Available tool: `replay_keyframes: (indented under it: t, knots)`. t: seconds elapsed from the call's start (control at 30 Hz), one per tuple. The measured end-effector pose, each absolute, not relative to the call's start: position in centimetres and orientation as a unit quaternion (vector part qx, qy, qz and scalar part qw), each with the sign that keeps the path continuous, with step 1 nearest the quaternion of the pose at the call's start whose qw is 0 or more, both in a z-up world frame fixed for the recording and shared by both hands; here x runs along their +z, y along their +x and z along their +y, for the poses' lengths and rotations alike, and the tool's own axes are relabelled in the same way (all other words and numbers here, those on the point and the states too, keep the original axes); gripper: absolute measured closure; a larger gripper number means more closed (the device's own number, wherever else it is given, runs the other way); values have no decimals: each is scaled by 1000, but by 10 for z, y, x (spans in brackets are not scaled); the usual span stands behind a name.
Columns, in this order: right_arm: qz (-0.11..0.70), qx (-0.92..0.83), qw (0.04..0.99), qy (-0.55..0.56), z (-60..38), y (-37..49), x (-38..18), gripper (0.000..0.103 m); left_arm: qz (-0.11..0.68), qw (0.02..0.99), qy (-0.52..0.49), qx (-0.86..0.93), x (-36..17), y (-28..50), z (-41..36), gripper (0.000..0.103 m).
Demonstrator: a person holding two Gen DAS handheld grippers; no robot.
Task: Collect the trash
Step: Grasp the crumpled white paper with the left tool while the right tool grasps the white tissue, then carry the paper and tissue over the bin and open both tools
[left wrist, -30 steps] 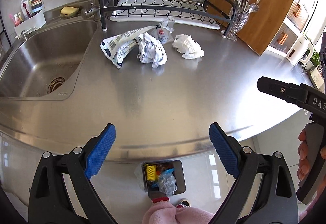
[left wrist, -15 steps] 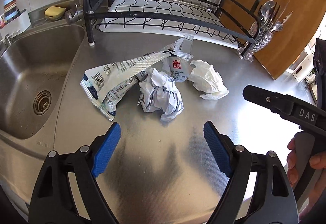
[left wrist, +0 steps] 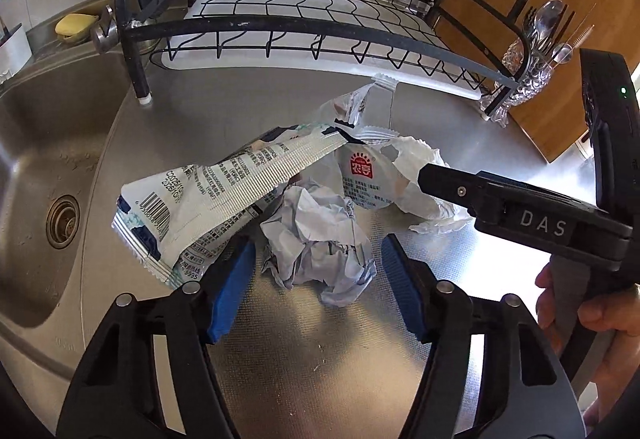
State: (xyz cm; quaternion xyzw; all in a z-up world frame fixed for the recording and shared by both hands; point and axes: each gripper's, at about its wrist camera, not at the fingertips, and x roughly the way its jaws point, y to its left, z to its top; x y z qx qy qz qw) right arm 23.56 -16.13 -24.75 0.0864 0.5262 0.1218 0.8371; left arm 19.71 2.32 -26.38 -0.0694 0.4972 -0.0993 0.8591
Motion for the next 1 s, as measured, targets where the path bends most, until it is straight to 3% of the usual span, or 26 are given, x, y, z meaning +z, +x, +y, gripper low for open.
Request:
replay_keyframes:
  t: [0.2, 0.27, 0.33, 0.43, 1.0]
  knots:
    - [534, 122, 834, 70, -154, 242, -259, 27, 498, 858, -59, -112, -268, 201, 19, 50]
    - [532, 125, 835, 64, -152, 241, -259, 36, 495, 859, -57, -116, -266, 199, 17, 51]
    - [530, 133, 835, 56, -149, 238, -258, 66, 489, 862, -52, -120, -263, 195, 15, 52]
    - [519, 136, 843, 46, -147, 230, -251, 77, 483, 865, -52, -122, -257, 185, 13, 52]
    - [504, 169, 842, 91, -203, 83, -198, 80, 476, 871, -54, -109, -228, 33, -14, 51]
